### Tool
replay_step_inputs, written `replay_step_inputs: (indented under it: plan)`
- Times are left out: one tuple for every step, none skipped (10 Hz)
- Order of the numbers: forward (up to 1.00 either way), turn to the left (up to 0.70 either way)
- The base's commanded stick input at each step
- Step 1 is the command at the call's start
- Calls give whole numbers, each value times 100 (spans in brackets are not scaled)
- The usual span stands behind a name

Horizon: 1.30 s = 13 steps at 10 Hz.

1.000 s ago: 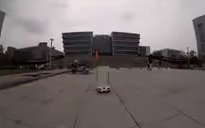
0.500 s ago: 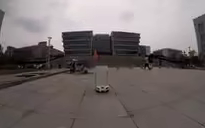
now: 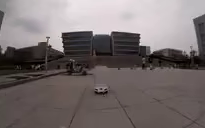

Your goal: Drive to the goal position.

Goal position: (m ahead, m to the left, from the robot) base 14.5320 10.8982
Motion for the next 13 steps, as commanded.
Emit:
replay_step_inputs:
  plan:
    - [100, 0]
    - [100, 6]
    - [100, 27]
    - [100, 25]
    - [100, 0]
    - [100, 0]
    - [100, 0]
    - [100, 0]
    - [100, 0]
    - [100, 0]
    - [100, 0]
    - [100, 0]
    - [100, 0]
